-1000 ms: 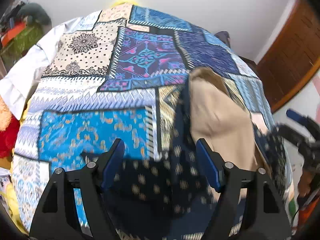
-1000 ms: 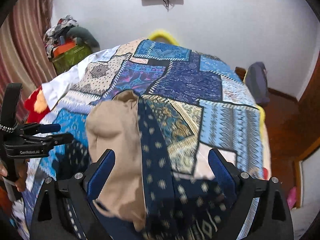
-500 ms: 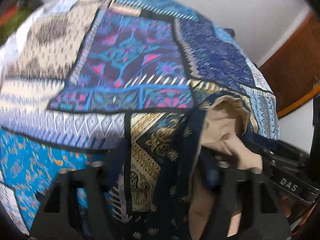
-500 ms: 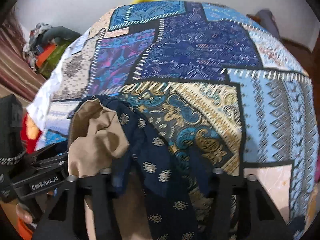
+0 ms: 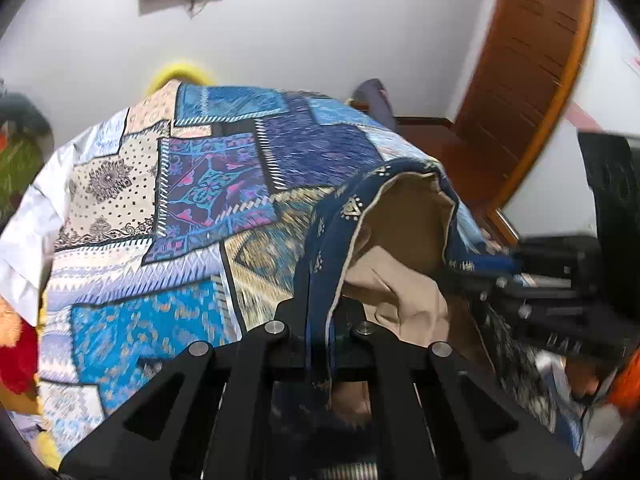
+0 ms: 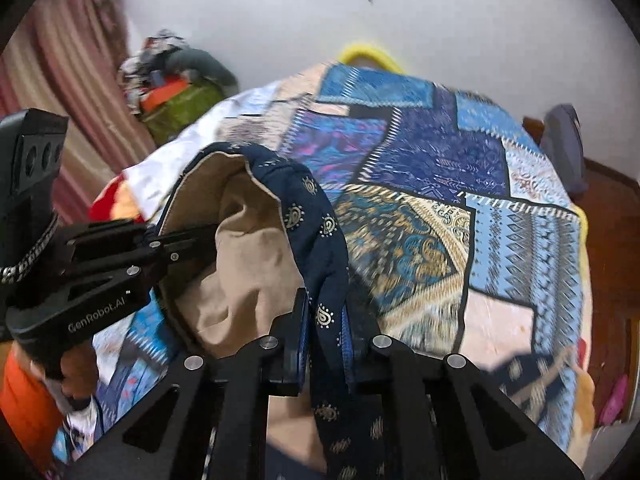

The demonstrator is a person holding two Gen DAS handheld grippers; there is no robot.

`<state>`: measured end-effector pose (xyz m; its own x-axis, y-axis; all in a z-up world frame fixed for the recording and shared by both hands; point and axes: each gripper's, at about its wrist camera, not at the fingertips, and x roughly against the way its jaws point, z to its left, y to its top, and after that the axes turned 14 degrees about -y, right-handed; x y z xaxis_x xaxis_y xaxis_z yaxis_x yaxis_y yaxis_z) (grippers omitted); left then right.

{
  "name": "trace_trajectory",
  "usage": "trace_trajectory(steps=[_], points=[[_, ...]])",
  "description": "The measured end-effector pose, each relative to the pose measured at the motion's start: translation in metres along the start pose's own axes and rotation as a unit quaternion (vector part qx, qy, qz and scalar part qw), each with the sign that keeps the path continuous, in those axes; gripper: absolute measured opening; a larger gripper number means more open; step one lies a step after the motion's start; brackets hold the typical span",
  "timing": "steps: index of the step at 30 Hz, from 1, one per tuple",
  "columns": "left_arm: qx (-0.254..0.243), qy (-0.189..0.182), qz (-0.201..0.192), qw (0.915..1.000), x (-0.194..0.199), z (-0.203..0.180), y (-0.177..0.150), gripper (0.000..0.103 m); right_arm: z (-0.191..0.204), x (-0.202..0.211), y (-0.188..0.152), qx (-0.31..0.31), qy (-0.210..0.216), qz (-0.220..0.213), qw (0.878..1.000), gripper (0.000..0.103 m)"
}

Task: Fold large clothes

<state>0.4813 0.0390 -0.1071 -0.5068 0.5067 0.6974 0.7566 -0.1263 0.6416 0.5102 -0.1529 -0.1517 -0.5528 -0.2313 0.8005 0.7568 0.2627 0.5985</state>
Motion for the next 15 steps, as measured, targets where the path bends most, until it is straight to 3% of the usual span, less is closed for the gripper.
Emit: trace_trajectory(steps=[6,15], points=[[-0.008,-0.013,0.033,0.9993,0.034,-0.036,-0.055,0.005,0.012,0.058,-0.060,0.016,0.005,0.004,1.000,0.012],[0.016,-0.030,0.099,0.9945,0.037,-0.050,-0.148,0.006,0.033,0.081,-0.152,0.029,0.008,0.052,0.998,0.012]])
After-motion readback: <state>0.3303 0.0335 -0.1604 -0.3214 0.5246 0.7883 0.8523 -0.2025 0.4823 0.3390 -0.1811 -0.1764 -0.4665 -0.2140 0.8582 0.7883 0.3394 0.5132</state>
